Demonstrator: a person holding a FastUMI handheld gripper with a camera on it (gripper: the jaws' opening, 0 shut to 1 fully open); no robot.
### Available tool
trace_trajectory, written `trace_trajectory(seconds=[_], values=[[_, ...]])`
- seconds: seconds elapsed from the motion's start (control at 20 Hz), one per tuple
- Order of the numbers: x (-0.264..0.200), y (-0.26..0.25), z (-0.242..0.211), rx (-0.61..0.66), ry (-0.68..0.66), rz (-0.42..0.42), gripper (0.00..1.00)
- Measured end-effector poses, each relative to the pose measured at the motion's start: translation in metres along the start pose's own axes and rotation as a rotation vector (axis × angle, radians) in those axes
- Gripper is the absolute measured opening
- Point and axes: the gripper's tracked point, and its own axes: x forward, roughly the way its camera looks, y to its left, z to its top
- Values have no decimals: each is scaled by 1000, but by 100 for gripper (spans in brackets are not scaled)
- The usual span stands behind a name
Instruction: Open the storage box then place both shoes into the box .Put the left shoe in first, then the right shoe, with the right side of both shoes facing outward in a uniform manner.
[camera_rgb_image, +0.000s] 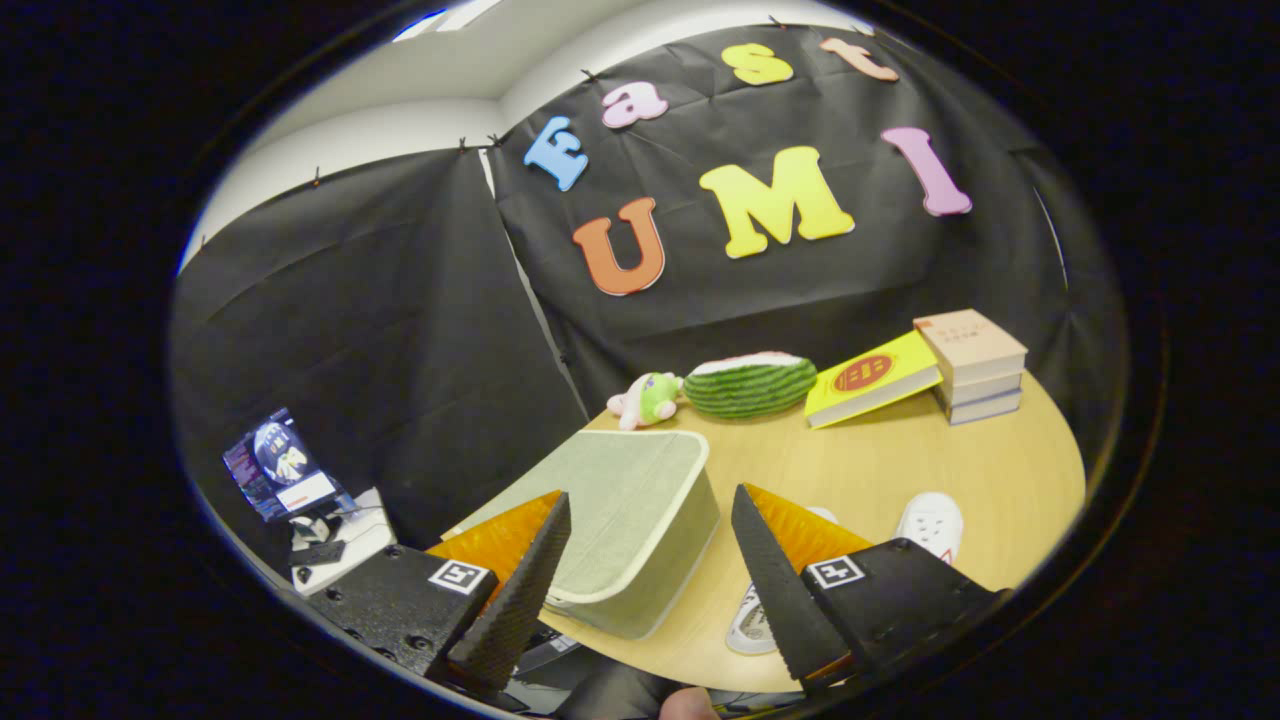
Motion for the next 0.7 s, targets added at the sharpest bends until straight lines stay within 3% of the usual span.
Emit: trace_trajectory(seconds=[0.6,0.7], values=[[64,6,-62,186,238,106,83],[67,10,-65,233,256,132,74]])
